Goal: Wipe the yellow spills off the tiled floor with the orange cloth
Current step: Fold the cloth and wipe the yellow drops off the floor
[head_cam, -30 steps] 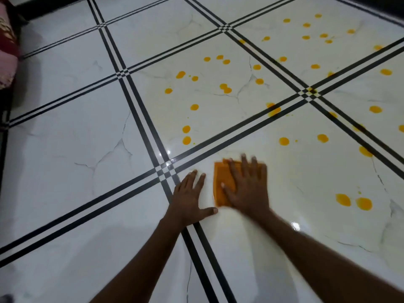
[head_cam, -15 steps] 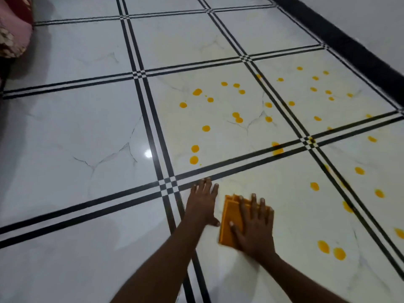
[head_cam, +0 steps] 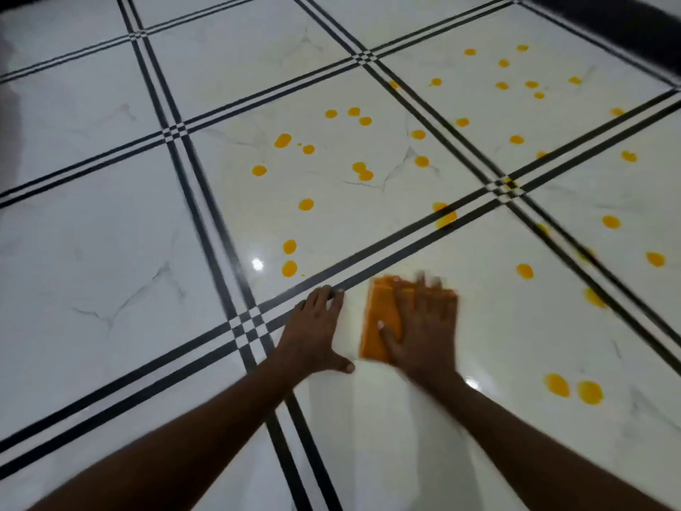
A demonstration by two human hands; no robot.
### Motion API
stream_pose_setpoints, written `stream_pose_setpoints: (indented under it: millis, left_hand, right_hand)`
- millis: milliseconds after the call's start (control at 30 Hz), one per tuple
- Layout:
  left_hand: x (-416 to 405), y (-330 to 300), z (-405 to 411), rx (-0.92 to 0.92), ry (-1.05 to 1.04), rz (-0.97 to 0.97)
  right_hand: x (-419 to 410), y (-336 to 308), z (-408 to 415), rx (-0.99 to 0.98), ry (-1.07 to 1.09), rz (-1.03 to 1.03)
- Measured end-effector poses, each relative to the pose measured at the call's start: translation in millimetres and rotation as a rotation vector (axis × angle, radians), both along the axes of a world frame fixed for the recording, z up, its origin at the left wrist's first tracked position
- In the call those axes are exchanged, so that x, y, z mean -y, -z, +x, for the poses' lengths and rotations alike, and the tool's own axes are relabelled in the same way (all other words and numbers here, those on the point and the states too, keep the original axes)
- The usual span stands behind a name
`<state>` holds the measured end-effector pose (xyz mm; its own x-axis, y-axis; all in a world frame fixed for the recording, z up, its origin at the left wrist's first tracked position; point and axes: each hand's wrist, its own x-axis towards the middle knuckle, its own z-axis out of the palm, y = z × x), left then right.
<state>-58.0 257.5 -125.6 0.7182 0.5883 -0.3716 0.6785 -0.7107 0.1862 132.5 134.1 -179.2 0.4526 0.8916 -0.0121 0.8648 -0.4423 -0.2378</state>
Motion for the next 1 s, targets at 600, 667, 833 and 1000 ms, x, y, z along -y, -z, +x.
stream_pose_setpoints:
  millis: [600, 667, 833, 1000]
  left_hand:
    - [23.0, 0.8, 110.8, -0.014, 0.082, 0.006]
    - [22.0, 1.6, 109.4, -0.021, 0.066, -0.017]
    - [15.9, 13.7, 101.0, 0.037, 0.049, -0.012]
    - [3.8, 9.0, 114.2, 0.049, -0.090, -0.007]
  right_hand:
    - [37.4, -23.8, 185.7, -0.031, -0.145, -0.310]
    - [40.3, -16.5, 154.9, -0.014, -0.154, -0.235]
    - [-45.3, -5.9, 162.8, 0.025, -0.282, -0.092]
    - [-7.2, -0.7, 187.7, 0.062, 0.135, -0.028]
